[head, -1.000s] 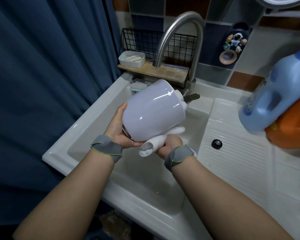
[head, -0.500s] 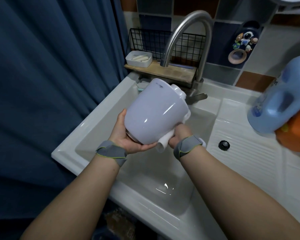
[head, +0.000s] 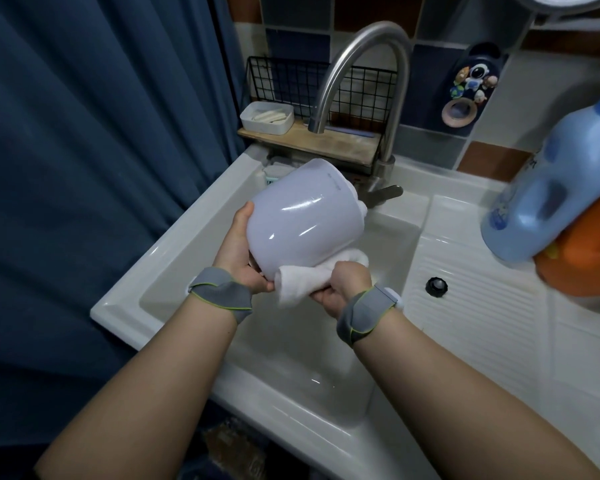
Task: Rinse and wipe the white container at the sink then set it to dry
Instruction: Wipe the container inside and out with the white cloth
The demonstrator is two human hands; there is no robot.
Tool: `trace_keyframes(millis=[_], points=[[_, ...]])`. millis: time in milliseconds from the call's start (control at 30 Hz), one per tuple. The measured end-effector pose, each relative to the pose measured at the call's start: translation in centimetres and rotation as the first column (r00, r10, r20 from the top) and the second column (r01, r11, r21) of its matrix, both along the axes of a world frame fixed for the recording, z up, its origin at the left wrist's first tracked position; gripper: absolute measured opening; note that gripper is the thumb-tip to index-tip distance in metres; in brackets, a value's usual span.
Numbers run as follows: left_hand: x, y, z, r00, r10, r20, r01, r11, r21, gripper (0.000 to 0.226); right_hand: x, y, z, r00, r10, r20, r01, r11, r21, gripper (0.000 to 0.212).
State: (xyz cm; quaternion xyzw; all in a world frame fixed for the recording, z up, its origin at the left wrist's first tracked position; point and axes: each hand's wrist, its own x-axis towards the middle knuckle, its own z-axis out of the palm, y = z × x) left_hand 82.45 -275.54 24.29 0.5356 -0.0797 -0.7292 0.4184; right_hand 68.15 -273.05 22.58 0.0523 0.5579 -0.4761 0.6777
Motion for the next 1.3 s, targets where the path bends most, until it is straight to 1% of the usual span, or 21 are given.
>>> trace_keyframes(millis=[33,67,133,233,333,367,400,433,467,500,567,633,667,700,733,767,867,933,1033,1200,1300], points=[[-0.2,0.0,-0.1,0.999,-0.002,0.037,0.004,0.999,-0.046,0.067,0.1,0.4,-0.1,0.997,0.068,-0.033,-0.068,0.998,-0.003,0.039],[-0.5,0.1,-0.2,0.996,0.025,0.091,-0.016,0.995,-0.099,0.079,0.3,0.9,0.4,0.991,0.131,0.003,-0.131,0.991,-0.028,0.036],[-0.8,0.5,-0.4,0.949,0.166,0.267,-0.113,0.973,-0.202,0.102,0.5,1.6,1.0,0.974,0.225,-0.014,-0.225,0.969,-0.098,0.031],[-0.3,1.1,-0.7,0.845,0.200,0.496,-0.032,0.945,-0.327,0.123,1.0,2.3,2.3,0.941,0.337,-0.030,-0.338,0.930,-0.148,0.026],[0.9,1.1,-1.1,0.739,0.176,0.650,0.091,0.930,-0.356,0.131,0.3,2.4,4.6,0.938,0.341,-0.065,-0.347,0.913,-0.214,0.021],[1.2,1.0,-1.3,0.701,0.182,0.690,0.128,0.920,-0.372,0.128,-0.6,2.1,5.3,0.940,0.310,-0.140,-0.337,0.904,-0.264,0.018],[1.6,1.1,-1.5,0.650,0.189,0.736,0.175,0.905,-0.387,0.124,-1.7,1.6,6.4,0.925,0.264,-0.272,-0.344,0.886,-0.310,0.017],[1.9,1.3,-1.7,0.586,0.192,0.787,0.239,0.887,-0.394,0.122,-3.0,0.9,7.2,0.849,0.193,-0.492,-0.396,0.849,-0.351,0.021],[2.2,1.6,-1.7,0.524,0.190,0.830,0.307,0.867,-0.392,0.124,-4.0,0.3,8.1,0.731,0.085,-0.678,-0.454,0.801,-0.390,0.024],[2.4,1.8,-1.7,0.470,0.179,0.864,0.378,0.844,-0.381,0.129,-4.8,-0.5,8.4,0.638,-0.047,-0.769,-0.493,0.741,-0.455,0.024],[2.5,2.1,-1.2,0.388,0.145,0.910,0.509,0.790,-0.343,0.135,-5.2,-1.6,8.6,0.535,-0.153,-0.831,-0.620,0.597,-0.510,0.022],[2.2,2.2,-0.3,0.319,0.119,0.940,0.616,0.728,-0.301,0.137,-4.5,-2.4,7.6,0.379,-0.063,-0.923,-0.807,0.465,-0.363,0.020],[2.0,2.1,0.3,0.288,0.107,0.952,0.665,0.692,-0.279,0.137,-4.1,-2.6,7.0,0.288,-0.010,-0.958,-0.876,0.402,-0.267,0.028],[1.8,1.9,0.9,0.258,0.091,0.962,0.715,0.651,-0.254,0.137,-3.8,-2.8,6.2,0.229,0.023,-0.973,-0.912,0.355,-0.206,0.034],[1.7,1.7,1.6,0.231,0.066,0.971,0.766,0.603,-0.224,0.136,-3.6,-3.0,5.7,0.215,0.040,-0.976,-0.917,0.352,-0.187,0.037],[1.6,1.5,2.2,0.205,0.032,0.978,0.817,0.545,-0.189,0.136,-3.6,-3.0,5.2,0.244,0.056,-0.968,-0.904,0.375,-0.206,0.039],[1.9,0.7,3.9,0.113,-0.021,0.993,0.923,0.372,-0.098,0.139,-4.0,-2.8,4.7,0.432,0.137,-0.892,-0.821,0.469,-0.326,0.044],[1.9,0.2,4.8,0.080,-0.010,0.997,0.951,0.301,-0.073,0.141,-4.2,-2.7,4.8,0.486,0.134,-0.864,-0.789,0.493,-0.367,0.048],[1.8,-0.6,5.8,0.066,0.017,0.998,0.958,0.277,-0.069,0.143,-4.1,-2.5,5.5,0.464,0.077,-0.882,-0.777,0.514,-0.364,0.046],[1.2,-1.3,6.4,0.068,0.036,0.997,0.965,0.252,-0.075,0.140,-4.6,-2.8,6.6,0.345,-0.069,-0.936,-0.784,0.527,-0.328,0.030],[0.7,-1.7,6.4,0.088,0.070,0.994,0.959,0.264,-0.103,0.142,-4.7,-2.7,6.6,0.350,-0.150,-0.924,-0.766,0.522,-0.375,0.026]])
